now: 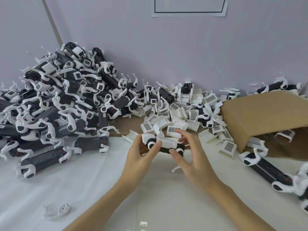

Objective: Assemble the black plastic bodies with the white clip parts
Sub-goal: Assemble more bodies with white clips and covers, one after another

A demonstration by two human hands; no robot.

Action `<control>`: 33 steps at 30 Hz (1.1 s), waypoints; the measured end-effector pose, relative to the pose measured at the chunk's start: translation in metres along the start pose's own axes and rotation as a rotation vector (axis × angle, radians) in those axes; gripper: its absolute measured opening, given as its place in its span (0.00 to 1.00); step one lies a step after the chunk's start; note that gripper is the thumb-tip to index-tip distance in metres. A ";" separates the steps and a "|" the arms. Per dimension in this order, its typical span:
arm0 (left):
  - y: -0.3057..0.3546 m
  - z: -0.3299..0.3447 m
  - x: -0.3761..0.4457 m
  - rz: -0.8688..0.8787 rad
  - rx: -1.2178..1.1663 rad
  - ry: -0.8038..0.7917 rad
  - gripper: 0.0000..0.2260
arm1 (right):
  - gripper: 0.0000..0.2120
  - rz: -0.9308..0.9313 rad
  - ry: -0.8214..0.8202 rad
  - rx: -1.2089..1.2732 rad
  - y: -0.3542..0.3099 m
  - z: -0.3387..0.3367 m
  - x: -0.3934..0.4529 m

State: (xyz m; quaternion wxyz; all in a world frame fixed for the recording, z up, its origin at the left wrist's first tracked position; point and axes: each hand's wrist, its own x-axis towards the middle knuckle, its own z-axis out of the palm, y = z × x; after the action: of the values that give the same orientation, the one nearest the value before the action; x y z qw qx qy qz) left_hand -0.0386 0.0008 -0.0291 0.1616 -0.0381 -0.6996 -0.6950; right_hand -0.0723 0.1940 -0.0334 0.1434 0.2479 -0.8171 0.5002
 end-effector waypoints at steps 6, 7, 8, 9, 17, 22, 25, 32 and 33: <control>-0.002 -0.027 0.014 0.047 0.043 -0.249 0.19 | 0.25 0.235 -0.260 0.534 0.005 -0.007 0.007; -0.005 -0.032 0.017 0.090 0.146 -0.283 0.24 | 0.28 0.213 -0.263 0.523 0.006 -0.011 0.009; -0.008 -0.037 0.020 0.144 0.257 -0.296 0.29 | 0.31 0.175 -0.256 0.445 0.008 -0.015 0.011; -0.011 -0.039 0.021 0.204 0.378 -0.284 0.32 | 0.33 0.122 -0.241 0.303 0.009 -0.017 0.011; -0.018 -0.033 0.023 1.035 0.928 -0.121 0.22 | 0.40 -0.261 -0.089 -0.399 0.020 -0.018 0.008; -0.009 -0.016 0.007 1.025 0.918 -0.105 0.29 | 0.41 -0.213 -0.161 -0.408 0.023 -0.017 0.007; -0.004 -0.012 0.001 0.772 0.698 -0.134 0.36 | 0.38 -0.142 -0.199 -0.317 0.024 -0.012 0.004; -0.001 -0.017 -0.001 0.649 0.546 -0.245 0.23 | 0.35 -0.088 -0.193 -0.254 0.029 -0.009 0.003; -0.002 -0.018 -0.002 0.632 0.535 -0.247 0.21 | 0.35 -0.078 -0.187 -0.249 0.029 -0.008 0.003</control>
State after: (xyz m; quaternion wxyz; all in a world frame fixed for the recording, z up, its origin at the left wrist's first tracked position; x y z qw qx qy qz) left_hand -0.0347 -0.0163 -0.0321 0.2860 -0.2901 -0.8230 -0.3958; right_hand -0.0911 0.2116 -0.0497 0.1156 0.3051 -0.8724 0.3640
